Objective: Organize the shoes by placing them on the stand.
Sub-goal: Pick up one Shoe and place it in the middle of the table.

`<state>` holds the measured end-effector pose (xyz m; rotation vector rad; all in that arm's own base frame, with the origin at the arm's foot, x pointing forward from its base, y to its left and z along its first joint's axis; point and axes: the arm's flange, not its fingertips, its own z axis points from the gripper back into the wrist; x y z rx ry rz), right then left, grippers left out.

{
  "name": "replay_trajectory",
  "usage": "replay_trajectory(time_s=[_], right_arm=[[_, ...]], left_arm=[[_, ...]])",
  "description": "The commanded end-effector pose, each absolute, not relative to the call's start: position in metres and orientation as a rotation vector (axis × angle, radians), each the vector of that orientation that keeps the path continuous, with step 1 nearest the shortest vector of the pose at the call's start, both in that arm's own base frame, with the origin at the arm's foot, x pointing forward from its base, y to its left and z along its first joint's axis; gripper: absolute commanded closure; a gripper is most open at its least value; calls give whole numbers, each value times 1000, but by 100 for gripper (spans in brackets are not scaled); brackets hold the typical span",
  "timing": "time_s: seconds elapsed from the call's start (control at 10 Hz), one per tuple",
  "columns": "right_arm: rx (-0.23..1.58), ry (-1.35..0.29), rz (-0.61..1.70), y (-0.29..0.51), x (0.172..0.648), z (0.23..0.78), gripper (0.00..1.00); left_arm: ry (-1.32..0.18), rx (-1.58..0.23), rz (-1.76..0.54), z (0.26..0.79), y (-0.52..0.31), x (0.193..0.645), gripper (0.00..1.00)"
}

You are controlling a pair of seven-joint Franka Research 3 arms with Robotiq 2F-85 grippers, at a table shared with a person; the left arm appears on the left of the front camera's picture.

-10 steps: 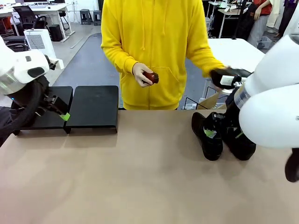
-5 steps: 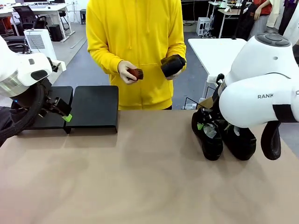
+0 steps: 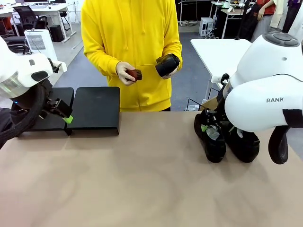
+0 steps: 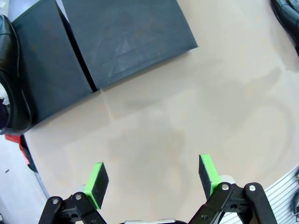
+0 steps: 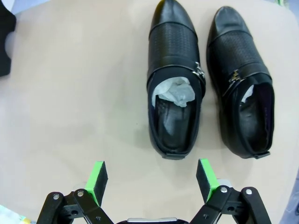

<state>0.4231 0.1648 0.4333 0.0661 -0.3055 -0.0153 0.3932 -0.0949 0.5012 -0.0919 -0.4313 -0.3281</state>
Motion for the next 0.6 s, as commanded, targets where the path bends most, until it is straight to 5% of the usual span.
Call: replay_trajectory(time_s=[0.0,0.5], right_arm=[[30,-270,-16,149,446,433,0],[-11,-178,22,139,495,414,0]], left_arm=[[-442,-105,-327,501,-94,393,0],[-442,-105,-327,501,-94,393,0]])
